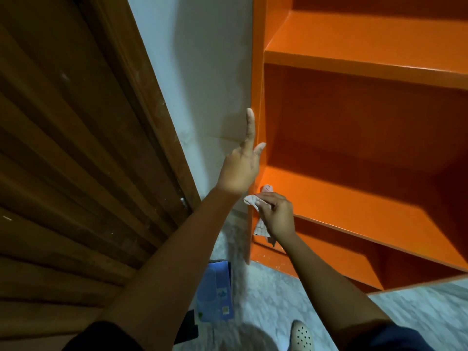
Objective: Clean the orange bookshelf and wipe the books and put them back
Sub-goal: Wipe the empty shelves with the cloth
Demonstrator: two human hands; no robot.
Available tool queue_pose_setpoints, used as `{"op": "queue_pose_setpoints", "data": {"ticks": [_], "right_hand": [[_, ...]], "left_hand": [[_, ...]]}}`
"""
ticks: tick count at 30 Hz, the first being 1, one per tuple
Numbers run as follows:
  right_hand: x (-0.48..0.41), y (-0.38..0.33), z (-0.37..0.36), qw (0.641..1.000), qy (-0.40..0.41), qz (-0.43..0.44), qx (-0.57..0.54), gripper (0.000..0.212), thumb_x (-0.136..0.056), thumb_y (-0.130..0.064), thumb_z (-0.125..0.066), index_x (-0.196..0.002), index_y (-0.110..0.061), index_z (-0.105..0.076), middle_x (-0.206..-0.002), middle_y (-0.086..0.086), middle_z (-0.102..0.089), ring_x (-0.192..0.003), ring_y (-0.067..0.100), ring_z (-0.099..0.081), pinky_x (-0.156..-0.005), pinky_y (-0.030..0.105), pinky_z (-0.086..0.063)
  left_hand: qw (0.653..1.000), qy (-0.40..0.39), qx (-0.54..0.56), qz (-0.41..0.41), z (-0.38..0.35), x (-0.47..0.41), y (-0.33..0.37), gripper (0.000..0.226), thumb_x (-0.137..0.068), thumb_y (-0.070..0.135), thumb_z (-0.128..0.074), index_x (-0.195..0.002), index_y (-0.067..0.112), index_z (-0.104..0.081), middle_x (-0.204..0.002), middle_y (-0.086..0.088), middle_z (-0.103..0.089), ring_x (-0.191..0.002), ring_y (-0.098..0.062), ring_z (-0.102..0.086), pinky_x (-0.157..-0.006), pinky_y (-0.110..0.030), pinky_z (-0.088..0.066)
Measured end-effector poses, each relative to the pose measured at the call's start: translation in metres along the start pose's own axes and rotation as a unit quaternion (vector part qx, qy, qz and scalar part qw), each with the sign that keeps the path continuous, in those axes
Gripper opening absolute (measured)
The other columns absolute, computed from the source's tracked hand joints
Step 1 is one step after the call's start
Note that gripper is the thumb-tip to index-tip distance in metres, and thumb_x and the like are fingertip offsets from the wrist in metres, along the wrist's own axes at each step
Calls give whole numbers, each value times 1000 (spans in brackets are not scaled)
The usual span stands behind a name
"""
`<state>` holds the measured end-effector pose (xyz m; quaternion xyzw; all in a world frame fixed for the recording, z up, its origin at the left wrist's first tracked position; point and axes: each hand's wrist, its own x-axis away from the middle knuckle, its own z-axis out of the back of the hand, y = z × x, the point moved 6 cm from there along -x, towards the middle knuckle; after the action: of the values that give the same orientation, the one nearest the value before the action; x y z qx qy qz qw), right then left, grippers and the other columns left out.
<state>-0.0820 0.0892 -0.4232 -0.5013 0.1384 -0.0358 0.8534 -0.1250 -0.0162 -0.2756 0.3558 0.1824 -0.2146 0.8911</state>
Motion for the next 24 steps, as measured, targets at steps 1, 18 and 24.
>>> {"op": "queue_pose_setpoints", "data": {"ticks": [1, 18, 24], "right_hand": [[0, 3, -2, 1000, 10, -10, 0, 15, -83, -5, -66, -95, -7, -75, -99, 8, -73, -96, 19, -64, -87, 35, -50], [25, 7, -29, 984, 154, -88, -15, 15, -82, -4, -68, -95, -3, -74, -92, 12, -70, -94, 30, -49, -73, 19, -26], [33, 24, -47, 965, 163, -178, -101, 16, -82, -6, -67, -95, -6, -75, -99, 14, -70, -105, 28, -56, -91, 23, -37]], "left_hand": [[1000, 2, 1, 0, 0, 0, -1, 72, -96, 33, -35, -139, 34, 24, -56, -10, -44, -53, -40, -54, -53, -45, -48], [1000, 11, 15, -2, -3, -1, -5, 65, -96, 30, -37, -136, 32, 15, -50, 3, -32, -44, -31, -45, -48, -36, -40], [1000, 17, 13, 4, -5, 0, -9, 71, -98, 29, -37, -142, 25, 18, -47, 9, -27, -39, -20, -37, -45, -28, -32]]}}
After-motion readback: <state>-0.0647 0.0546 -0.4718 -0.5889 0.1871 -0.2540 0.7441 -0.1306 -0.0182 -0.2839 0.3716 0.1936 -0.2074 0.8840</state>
